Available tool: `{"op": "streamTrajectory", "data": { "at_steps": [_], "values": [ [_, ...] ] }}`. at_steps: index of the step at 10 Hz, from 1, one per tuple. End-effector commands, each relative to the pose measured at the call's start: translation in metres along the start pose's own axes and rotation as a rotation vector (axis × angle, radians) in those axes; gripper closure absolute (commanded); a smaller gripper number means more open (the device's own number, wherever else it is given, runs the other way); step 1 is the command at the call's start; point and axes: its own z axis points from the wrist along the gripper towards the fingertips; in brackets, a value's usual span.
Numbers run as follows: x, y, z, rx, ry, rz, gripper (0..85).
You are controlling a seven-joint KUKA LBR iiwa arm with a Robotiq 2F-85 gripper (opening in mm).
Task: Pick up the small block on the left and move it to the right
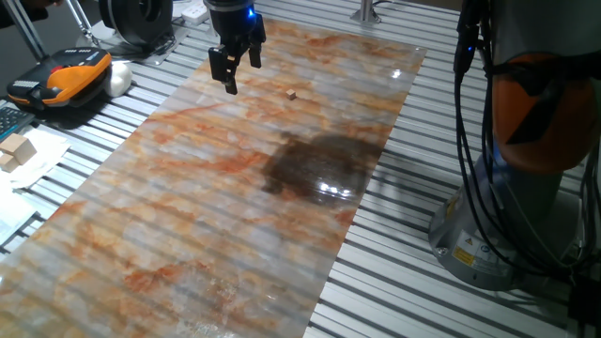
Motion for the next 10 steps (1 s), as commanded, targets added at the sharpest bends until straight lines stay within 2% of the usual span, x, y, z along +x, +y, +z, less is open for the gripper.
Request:
{"op": "streamTrajectory", "data": {
  "at_steps": [1, 4, 10],
  "values": [
    [-0.0003, -0.0002, -0.0009, 0.004, 0.069, 0.181, 85.0],
    [-0.0009, 0.0012, -0.0064, 0.010, 0.073, 0.181, 85.0],
    [-0.0008, 0.0010, -0.0070, 0.011, 0.074, 0.180, 85.0]
  ]
}}
